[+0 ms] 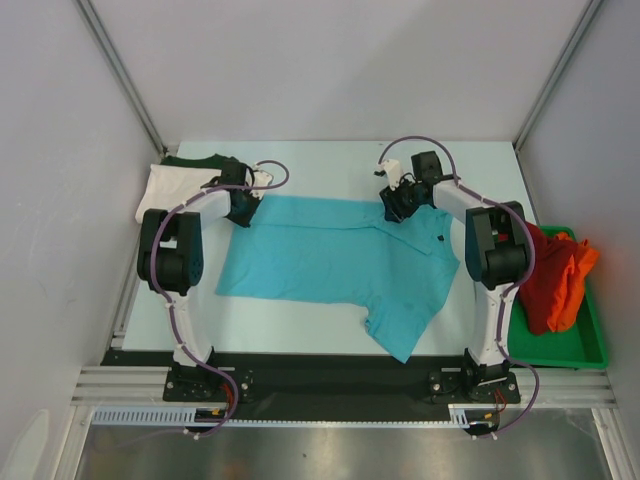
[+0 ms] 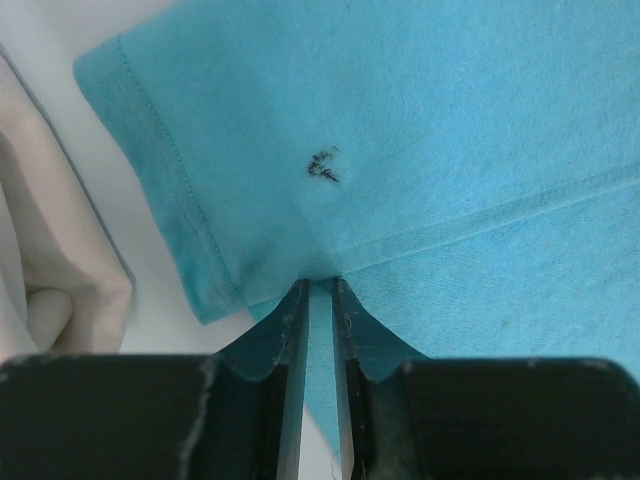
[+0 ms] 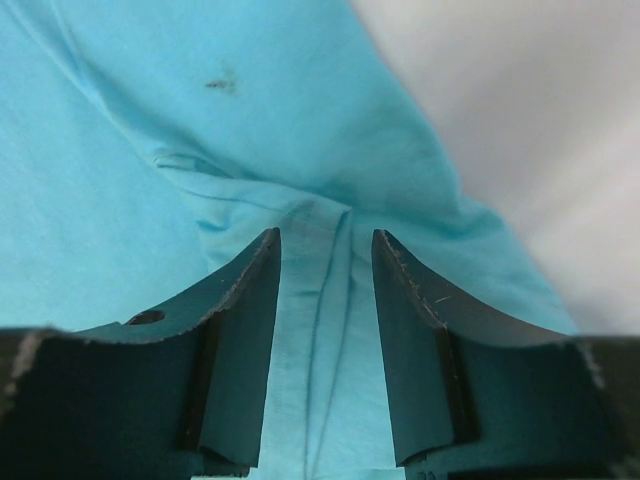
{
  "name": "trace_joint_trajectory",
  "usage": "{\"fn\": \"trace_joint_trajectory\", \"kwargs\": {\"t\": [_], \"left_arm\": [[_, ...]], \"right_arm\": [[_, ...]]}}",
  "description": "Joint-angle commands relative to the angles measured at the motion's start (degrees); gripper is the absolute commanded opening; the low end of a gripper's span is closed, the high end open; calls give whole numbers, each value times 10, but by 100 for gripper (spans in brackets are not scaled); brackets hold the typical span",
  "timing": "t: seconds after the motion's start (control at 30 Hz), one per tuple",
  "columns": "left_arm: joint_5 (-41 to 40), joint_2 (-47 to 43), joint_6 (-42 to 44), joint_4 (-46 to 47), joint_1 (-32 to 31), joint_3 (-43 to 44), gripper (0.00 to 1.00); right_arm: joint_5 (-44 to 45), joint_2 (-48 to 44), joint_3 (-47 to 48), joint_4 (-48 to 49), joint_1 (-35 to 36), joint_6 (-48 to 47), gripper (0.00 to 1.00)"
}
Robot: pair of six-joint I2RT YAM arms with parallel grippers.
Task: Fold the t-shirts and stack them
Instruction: Fold the tshirt
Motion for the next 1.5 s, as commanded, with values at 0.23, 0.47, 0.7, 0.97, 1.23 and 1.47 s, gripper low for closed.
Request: {"fn": "trace_joint_trajectory", "kwargs": {"t": [0.23, 0.47, 0.7, 0.97, 1.23, 1.47], "left_arm": [[-15, -25, 4, 8, -6, -4, 20], [-11, -21, 1, 10, -6, -1, 19], [-12, -24, -2, 11, -7, -3, 19], [-13, -33, 0, 18, -8, -14, 19], [-7, -32, -5, 23, -8, -5, 18], [2, -36, -8, 29, -8, -10, 17]], "right_arm": [[-11, 29, 47, -5, -1, -5, 43], [-13, 22, 36, -13, 0, -16, 34], [-29, 20, 30, -25, 2, -26, 22], [-20, -10, 15, -26, 3, -32, 0], [-12, -72, -25, -34, 15, -41, 0], [-5, -123, -79, -37, 40, -49, 0]]}}
